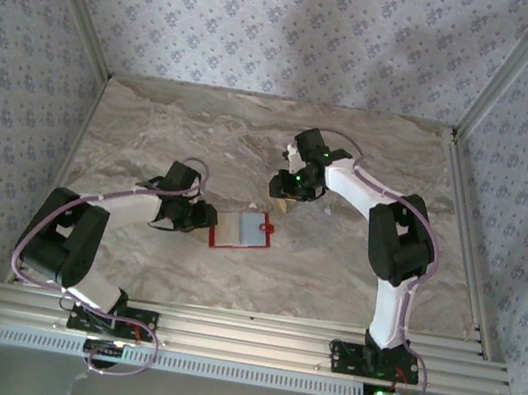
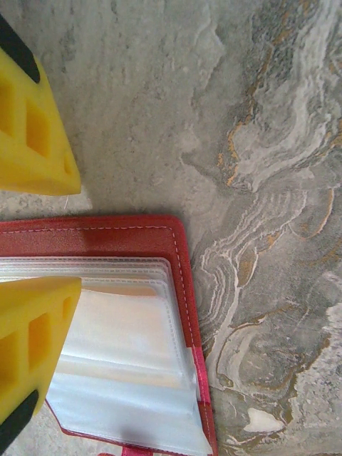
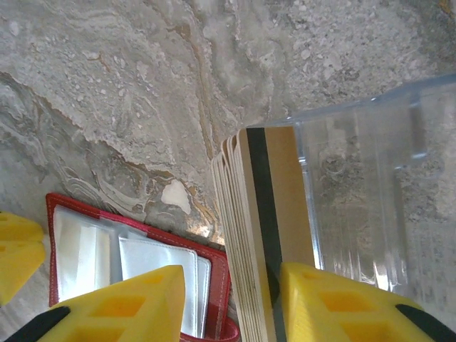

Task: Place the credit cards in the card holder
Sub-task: Pick up the credit card from the storage box.

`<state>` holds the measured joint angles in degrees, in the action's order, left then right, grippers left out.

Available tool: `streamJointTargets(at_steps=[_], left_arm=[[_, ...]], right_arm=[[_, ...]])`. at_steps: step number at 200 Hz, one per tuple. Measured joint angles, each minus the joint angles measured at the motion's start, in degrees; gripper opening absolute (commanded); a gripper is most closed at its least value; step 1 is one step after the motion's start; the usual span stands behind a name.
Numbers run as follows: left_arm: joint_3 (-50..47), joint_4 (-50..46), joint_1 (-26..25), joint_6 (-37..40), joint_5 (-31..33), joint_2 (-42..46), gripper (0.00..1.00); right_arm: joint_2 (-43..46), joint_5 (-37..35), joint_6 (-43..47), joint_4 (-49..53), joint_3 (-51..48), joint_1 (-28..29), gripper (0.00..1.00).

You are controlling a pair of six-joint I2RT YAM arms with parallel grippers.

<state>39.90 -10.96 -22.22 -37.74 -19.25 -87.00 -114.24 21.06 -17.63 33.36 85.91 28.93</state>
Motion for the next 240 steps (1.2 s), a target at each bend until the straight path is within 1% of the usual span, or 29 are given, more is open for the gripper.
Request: streamJointTargets(at_steps=[63,120,179,196,240], left_arm=[[0.00,0.02,0.11,0.00,-0.02,-0.13,0.35],[0.00,0.02,0.11,0.00,-0.02,-0.31,0.35],[0.00,0.02,0.11,0.00,-0.04,-0.52,0.35],[0.00,0.02,0.11,0.00,-0.04,-0.52,0.35],[0.00,0.02,0.11,0.00,-0.04,-0.55,0.35]], right_arm=[[0.35,3.06,-0.96,-2.14,-1.46,-0.94,0.25],[0.52,4.33,-1.03,-2.82,-1.77,-1.33,0.18],[2.10,4.26,-1.16,-2.97,-1.81,-1.70,0.13],[2.43,4.20,-1.16,-2.93,-1.81,-1.79,0.10],[4.26,0.87,-1.20,-2.47,-1.84,-1.73,0.03]])
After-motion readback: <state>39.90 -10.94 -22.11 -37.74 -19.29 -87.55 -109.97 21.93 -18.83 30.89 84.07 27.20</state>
